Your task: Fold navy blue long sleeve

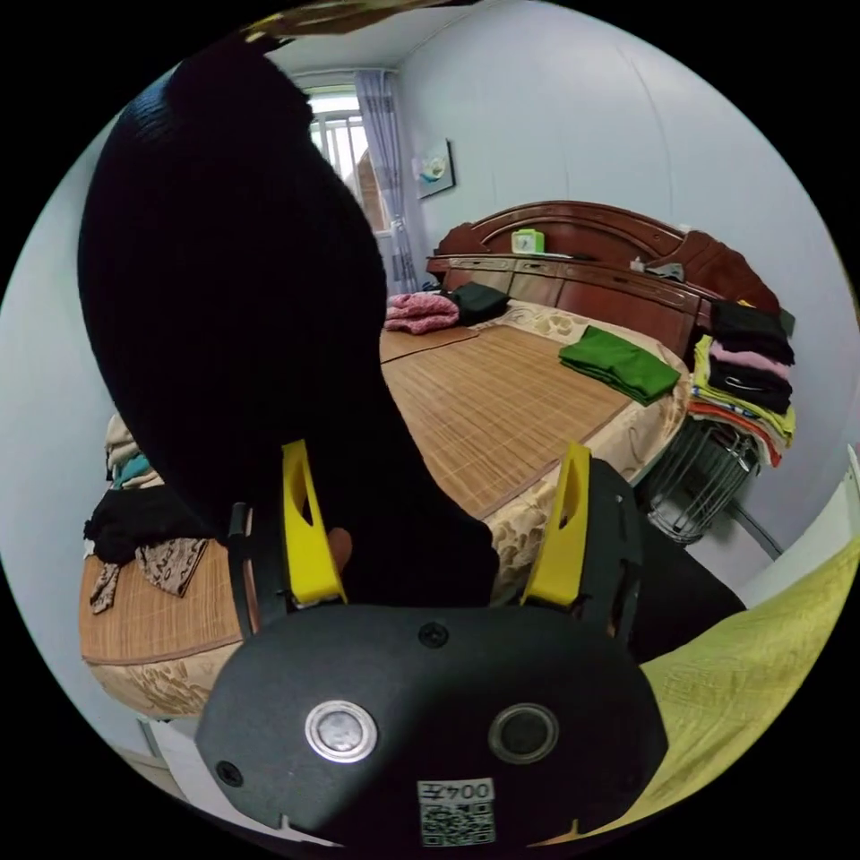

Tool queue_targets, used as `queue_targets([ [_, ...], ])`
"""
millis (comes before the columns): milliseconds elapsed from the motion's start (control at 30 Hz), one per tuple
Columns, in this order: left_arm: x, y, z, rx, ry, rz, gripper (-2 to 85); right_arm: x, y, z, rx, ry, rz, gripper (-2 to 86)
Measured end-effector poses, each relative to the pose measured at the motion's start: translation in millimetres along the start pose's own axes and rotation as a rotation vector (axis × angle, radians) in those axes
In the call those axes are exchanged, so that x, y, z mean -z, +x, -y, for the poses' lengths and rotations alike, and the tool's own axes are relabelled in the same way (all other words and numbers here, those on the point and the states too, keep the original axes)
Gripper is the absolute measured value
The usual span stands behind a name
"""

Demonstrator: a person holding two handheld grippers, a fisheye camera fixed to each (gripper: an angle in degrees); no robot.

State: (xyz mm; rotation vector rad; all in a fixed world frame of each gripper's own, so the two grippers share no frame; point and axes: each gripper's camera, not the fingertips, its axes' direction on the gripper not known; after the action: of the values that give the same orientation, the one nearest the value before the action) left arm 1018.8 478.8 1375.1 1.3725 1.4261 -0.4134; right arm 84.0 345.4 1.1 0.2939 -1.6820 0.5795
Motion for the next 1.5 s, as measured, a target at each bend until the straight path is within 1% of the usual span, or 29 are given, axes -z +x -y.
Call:
queue_targets([
  [133, 23.2, -49.3, -18.9, 0.094, 0.021, 0.062, 35.9, 10.2, -4.9, 4.1, 0.003, 0.004, 0.002, 3.6],
  [367, 39.9, -100.4, -48.2, 0.094, -0.001, 0.207, 33.3, 17.6, -21.5, 7.0, 0.024, -0.014, 0.046, 3.6],
  [433, 43.5, -117.2, -64.2, 0.114, 0.010, 0.232, 30.9, 19.2, -25.7, 7.5, 0.035, -0.020, 0.035, 3.6],
  [567, 47.2, -145.2, -88.3, 0.160, 0.024, 0.220, 25.5, 23.3, -25.7, 7.3, 0.028, -0.021, 0.032, 3.7],
  [633, 51.5, -168.8, -106.6, 0.206, 0.056, 0.180, 20.4, 26.4, -22.4, 7.8, 0.014, -0.018, 0.040, 3.8],
  [667, 52.2, -175.1, -111.4, 0.216, 0.063, 0.164, 19.6, 29.3, -20.2, 8.5, 0.007, -0.014, 0.037, 3.8],
  [733, 50.1, -198.9, -129.3, 0.216, 0.067, 0.074, 17.2, 34.8, -16.9, 9.4, 0.000, -0.005, 0.026, 3.9],
  [867, 42.9, -229.4, -156.7, 0.188, 0.060, 0.006, 14.0, 48.1, -7.5, 8.8, -0.032, 0.014, 0.027, 3.9],
  [933, 40.8, -252.4, -174.6, 0.201, 0.081, -0.041, 8.8, 55.0, -2.6, 7.9, -0.050, 0.026, 0.023, 3.9],
  [1000, 39.8, -271.8, -187.2, 0.234, 0.096, -0.055, 4.4, 63.2, 2.9, 6.6, -0.070, 0.041, 0.018, 3.9],
  [1167, 28.0, -325.0, -214.0, 0.327, 0.096, -0.069, 1.5, 90.8, 18.1, -0.5, -0.124, 0.089, -0.003, 3.9],
  [1267, 33.2, -364.7, -233.2, 0.446, 0.158, -0.162, 0.8, 115.2, 29.1, -5.8, -0.128, 0.132, -0.060, 3.8],
  [1333, 50.8, -395.8, -242.7, 0.509, 0.233, -0.230, 0.5, 132.8, 35.6, -9.9, -0.105, 0.151, -0.110, 3.8],
  [1367, 57.7, -403.4, -243.6, 0.524, 0.254, -0.240, 0.4, 144.9, 38.4, -13.3, -0.064, 0.156, -0.145, 3.8],
  [1433, 90.9, -430.3, -240.0, 0.531, 0.364, -0.274, 0.3, 163.8, 42.6, -20.1, -0.006, 0.163, -0.206, 3.8],
  [1500, 116.7, -448.2, -232.3, 0.511, 0.442, -0.254, 0.3, 183.9, 50.0, -26.1, 0.010, 0.164, -0.240, 3.6],
])
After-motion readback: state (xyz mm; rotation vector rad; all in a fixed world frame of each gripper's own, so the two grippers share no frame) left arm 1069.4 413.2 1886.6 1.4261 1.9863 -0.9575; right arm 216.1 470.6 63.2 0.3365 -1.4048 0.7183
